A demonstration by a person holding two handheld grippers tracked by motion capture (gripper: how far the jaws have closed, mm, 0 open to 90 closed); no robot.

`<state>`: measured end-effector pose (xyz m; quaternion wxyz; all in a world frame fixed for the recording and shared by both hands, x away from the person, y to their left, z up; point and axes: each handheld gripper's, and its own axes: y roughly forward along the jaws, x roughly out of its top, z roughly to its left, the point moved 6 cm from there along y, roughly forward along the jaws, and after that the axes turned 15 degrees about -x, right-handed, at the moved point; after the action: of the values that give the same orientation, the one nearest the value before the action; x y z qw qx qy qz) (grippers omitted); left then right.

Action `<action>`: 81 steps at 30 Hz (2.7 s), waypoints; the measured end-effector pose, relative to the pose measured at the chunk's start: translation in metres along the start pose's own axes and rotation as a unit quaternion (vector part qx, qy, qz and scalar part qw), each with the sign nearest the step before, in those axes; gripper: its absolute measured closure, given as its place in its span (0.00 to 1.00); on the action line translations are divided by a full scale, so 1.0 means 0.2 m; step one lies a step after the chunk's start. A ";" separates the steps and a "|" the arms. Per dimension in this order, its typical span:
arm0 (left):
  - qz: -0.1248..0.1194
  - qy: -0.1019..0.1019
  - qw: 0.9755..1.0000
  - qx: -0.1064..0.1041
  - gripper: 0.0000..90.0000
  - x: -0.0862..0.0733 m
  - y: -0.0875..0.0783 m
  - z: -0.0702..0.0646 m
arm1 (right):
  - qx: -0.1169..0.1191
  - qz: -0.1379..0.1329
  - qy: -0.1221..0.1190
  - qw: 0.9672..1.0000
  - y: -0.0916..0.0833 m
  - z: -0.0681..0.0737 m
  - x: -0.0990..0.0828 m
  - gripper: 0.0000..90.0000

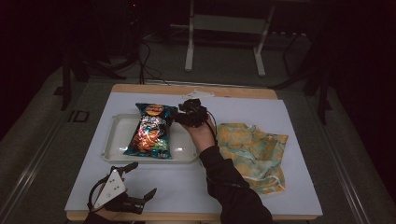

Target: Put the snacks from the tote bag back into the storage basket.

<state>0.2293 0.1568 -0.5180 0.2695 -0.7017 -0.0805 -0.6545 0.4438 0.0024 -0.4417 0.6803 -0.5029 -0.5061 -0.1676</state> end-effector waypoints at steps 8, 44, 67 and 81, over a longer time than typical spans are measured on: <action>0.001 -0.001 1.000 0.002 0.00 0.00 0.00 0.00 | 0.030 0.005 -0.018 0.999 -0.11 -0.08 0.02 0.41; 0.007 -0.005 1.000 0.004 0.00 -0.01 0.01 0.01 | 0.001 0.001 -0.029 1.000 -0.42 -0.54 -0.15 0.16; 0.012 -0.003 1.000 0.003 0.00 -0.01 0.02 0.01 | -0.029 -0.018 -0.022 0.999 -0.68 -0.82 -0.36 0.16; 0.014 -0.004 1.000 0.003 0.00 -0.01 0.02 0.00 | -0.086 -0.043 -0.013 0.995 -0.82 -1.00 -0.50 0.16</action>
<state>0.2315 0.1538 -0.5215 0.2799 -0.7046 -0.0737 -0.6479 0.3837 -0.2680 -0.4400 0.6201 -0.5397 -0.5195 -0.2331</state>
